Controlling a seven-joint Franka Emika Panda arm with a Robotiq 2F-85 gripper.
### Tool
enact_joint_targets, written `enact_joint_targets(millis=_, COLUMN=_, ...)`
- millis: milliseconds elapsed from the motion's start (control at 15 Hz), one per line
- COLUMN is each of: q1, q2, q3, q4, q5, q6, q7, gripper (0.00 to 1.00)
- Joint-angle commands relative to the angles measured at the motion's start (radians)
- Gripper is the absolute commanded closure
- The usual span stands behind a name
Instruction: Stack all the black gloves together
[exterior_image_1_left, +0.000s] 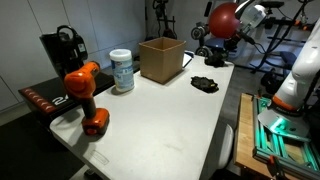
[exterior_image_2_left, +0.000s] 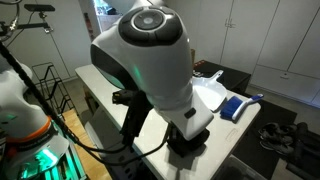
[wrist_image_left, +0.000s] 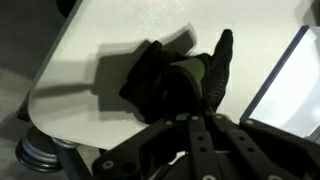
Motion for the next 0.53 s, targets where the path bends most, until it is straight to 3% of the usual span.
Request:
enact_joint_targets(millis=0, q1=-0.064, q2=0.101, q3=0.051, q4=0.056, q5=-0.046, q6=-0.006, q7=0.065, gripper=0.99)
enact_joint_targets(millis=200, q1=-0.096, q2=0.137, q3=0.082, q4=0.074, q5=-0.091, q6=0.003, q7=0.136, gripper=0.99)
enact_joint_targets(millis=267, q1=-0.104, q2=0.148, q3=0.094, q4=0.080, q5=-0.105, q6=0.016, q7=0.161, gripper=0.71)
enact_joint_targets(millis=333, q1=-0.115, q2=0.148, q3=0.103, q4=0.088, q5=-0.120, q6=0.004, q7=0.181, gripper=0.71)
enact_joint_targets(millis=467, q1=-0.132, q2=0.142, q3=0.121, q4=0.100, q5=-0.146, q6=0.004, q7=0.207, gripper=0.57)
